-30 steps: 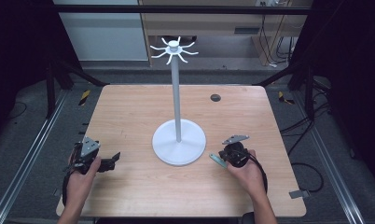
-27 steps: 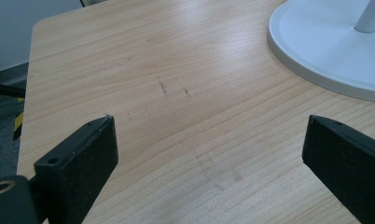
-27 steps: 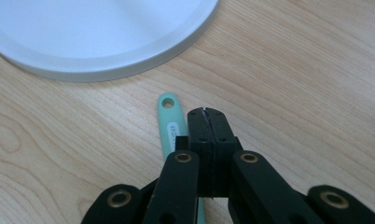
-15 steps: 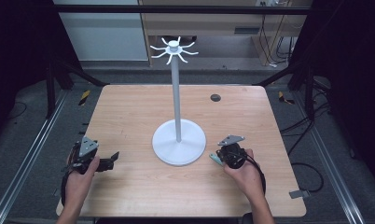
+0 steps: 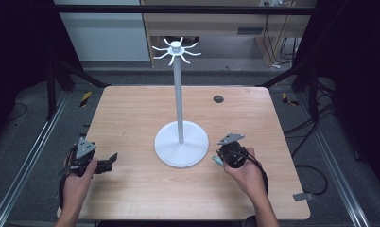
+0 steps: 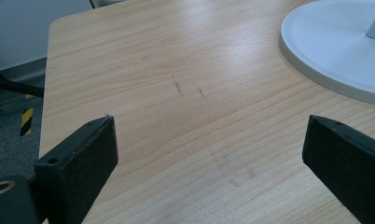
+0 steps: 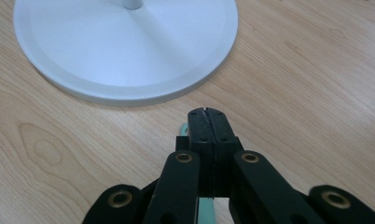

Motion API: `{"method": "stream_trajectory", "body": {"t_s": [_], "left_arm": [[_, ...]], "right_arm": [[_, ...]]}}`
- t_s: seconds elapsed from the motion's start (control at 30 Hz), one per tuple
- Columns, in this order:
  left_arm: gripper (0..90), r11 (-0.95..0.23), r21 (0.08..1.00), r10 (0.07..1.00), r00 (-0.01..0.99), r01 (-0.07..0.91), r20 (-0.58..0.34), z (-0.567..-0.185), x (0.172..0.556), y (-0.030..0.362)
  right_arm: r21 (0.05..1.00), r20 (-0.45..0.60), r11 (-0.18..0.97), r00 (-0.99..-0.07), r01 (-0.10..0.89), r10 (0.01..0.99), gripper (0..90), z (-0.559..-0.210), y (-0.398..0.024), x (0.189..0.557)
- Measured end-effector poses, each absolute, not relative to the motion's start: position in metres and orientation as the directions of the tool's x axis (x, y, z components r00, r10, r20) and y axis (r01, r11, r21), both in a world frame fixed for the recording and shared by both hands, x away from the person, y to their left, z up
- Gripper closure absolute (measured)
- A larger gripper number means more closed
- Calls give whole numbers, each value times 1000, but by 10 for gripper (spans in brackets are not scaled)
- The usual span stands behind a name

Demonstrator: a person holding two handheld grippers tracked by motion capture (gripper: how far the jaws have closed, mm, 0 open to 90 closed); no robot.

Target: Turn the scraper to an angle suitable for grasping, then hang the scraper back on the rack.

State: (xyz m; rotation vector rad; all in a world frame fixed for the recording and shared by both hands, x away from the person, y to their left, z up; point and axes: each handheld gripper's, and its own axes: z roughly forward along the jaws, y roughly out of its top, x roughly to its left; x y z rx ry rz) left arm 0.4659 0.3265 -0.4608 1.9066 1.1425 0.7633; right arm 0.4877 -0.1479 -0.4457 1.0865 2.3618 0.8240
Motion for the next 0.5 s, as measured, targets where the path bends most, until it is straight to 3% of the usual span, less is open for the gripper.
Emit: {"method": "stream_trajectory", "body": {"t_s": [0.3, 0.5], "left_arm": [[30, -293, 848, 905, 415, 441, 97, -461, 466, 328], [30, -290, 849, 906, 412, 442, 96, -461, 466, 328]], "right_arm": [[632, -121, 540, -618, 555, 777, 894, -443, -145, 494], [587, -120, 575, -641, 570, 758, 764, -442, -142, 498]]}}
